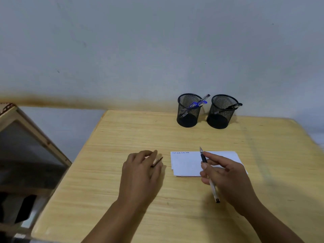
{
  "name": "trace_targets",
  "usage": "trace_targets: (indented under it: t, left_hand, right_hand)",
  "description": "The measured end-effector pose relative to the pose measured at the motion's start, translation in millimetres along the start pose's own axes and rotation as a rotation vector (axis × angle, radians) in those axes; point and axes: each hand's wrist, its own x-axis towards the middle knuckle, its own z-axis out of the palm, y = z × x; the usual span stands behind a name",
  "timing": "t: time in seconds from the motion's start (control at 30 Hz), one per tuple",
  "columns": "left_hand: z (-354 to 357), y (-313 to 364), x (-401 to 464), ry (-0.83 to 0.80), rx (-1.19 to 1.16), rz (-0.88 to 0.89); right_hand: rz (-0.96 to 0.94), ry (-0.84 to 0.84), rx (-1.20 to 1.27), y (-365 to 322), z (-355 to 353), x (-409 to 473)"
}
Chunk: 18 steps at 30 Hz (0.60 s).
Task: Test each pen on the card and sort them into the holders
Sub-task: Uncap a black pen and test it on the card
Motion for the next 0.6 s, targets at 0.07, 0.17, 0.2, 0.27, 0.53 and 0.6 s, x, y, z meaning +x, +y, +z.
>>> trace_targets:
  t: [0.07, 0.17, 0.2, 0.27, 0.53, 0.6]
  left_hand:
    - [3.9, 10.1, -5.8, -0.017, -0.054, 0.12]
    - [11.5, 23.4, -10.4, -0.054, -0.067, 0.208]
    - [14.0, 25.7, -10.8, -0.061, -0.051, 0.218]
    - [17.6, 27.3, -10.6, -0.073, -0.026, 0.223]
    - [20.7, 24.2, -12.5, -0.11, 0.047, 0.237]
    - [20.7, 24.8, -12.8, -0.116, 0.063, 0.233]
  right_hand:
    - [-0.009, 0.005, 0.014, 1.5, -0.8, 0.6]
    - [-0.003, -0.044, 0.076, 5.8, -3.7, 0.5]
    - [0.01, -0.068, 0.123, 6.3, -4.3, -0.1]
    - [0.031, -0.112, 0.195, 7.9, -6.1, -0.6]
    - [-0.073, 0.014, 0.025, 7.9, -5.6, 2.5]
    - [-0.105, 0.133, -0.064, 6.5, -2.1, 8.9]
